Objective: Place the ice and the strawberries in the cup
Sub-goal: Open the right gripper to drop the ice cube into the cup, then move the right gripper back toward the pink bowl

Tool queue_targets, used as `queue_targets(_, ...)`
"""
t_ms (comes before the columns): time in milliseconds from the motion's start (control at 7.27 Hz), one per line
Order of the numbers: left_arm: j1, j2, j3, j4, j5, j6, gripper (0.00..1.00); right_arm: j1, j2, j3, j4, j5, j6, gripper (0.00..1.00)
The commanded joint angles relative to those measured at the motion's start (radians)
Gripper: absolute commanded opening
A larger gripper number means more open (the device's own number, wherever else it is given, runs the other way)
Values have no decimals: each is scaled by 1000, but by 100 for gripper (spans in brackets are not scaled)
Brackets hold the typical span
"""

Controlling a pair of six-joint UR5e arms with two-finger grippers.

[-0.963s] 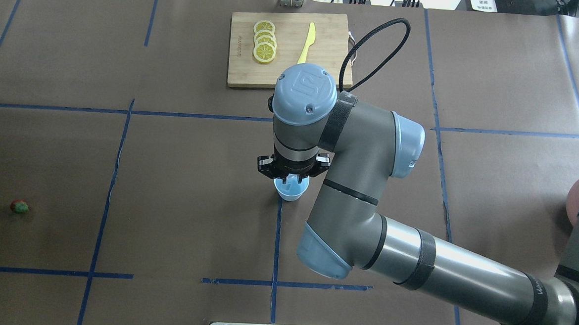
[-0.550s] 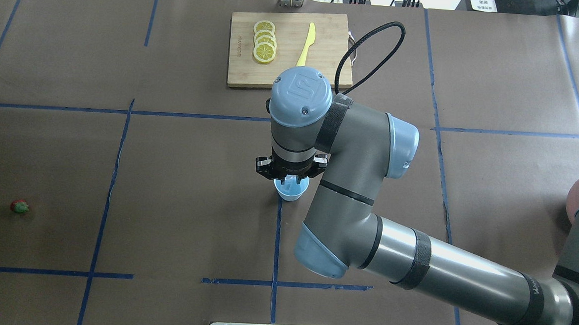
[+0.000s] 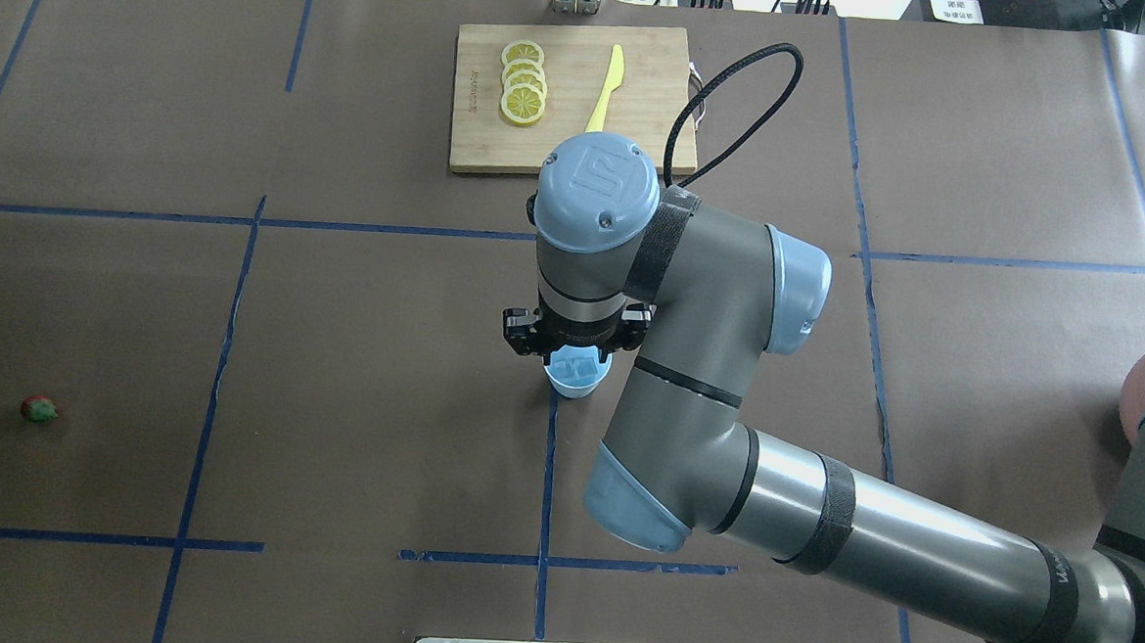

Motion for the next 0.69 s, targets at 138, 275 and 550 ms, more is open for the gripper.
queue_targets(138, 0, -2, -4, -2, 0, -11, 100, 111, -264, 363, -115, 8, -86, 99)
queue_targets(275, 0, -3, -9, -2, 0, -14, 100, 152, -352, 435, -113, 10, -182, 99)
queue_targets(550, 0, -3, -15, -2, 0, -15, 100, 238, -556, 509, -66, 19, -326, 100)
